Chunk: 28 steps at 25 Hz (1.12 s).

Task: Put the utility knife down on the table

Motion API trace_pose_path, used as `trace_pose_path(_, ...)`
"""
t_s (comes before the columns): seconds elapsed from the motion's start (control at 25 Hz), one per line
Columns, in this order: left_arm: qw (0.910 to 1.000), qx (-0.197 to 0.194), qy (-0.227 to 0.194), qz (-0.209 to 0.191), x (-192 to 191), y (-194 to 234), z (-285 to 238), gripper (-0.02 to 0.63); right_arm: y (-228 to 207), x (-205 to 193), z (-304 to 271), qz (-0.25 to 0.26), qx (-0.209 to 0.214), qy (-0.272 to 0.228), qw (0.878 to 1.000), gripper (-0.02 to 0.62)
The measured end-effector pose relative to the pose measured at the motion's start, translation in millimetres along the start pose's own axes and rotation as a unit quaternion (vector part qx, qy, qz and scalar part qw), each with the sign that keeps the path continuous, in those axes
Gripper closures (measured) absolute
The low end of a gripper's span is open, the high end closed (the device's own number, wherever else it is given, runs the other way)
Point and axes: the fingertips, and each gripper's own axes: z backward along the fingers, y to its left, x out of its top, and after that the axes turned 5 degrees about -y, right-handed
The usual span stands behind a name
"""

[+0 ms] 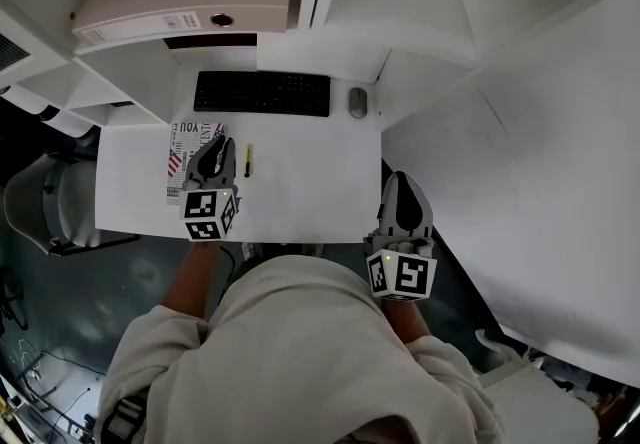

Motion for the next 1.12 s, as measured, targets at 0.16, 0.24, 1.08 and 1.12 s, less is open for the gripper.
trace_pose_path(0.16, 0.9972, 0.005, -0.063, -0.040, 43.0, -2.3, 23.7, 0.583, 7.2, 6.3, 1.5, 0.000, 0.006, -0.010, 1.000, 0.592)
trace_pose_path(0.24, 0.9943, 0.005, -0.092, -0.055, 61.4, -4.4, 36.3, 0.588, 10.9, 8.8, 2.3, 0.002, 0.009, -0.013, 1.000, 0.592)
trace_pose_path(1.08, 0.9722, 0.008, -0.213, -0.096, 148.6, -10.7, 103.8, 0.606, 32.7, 26.2, 2.2, 0.009, 0.026, -0.039, 0.999, 0.592)
trace_pose_path(1.12, 0.9721, 0.008, -0.214, -0.096, 148.9, -10.1, 104.2, 0.606, 33.4, 26.9, 2.0, 0.009, 0.027, -0.040, 0.999, 0.592)
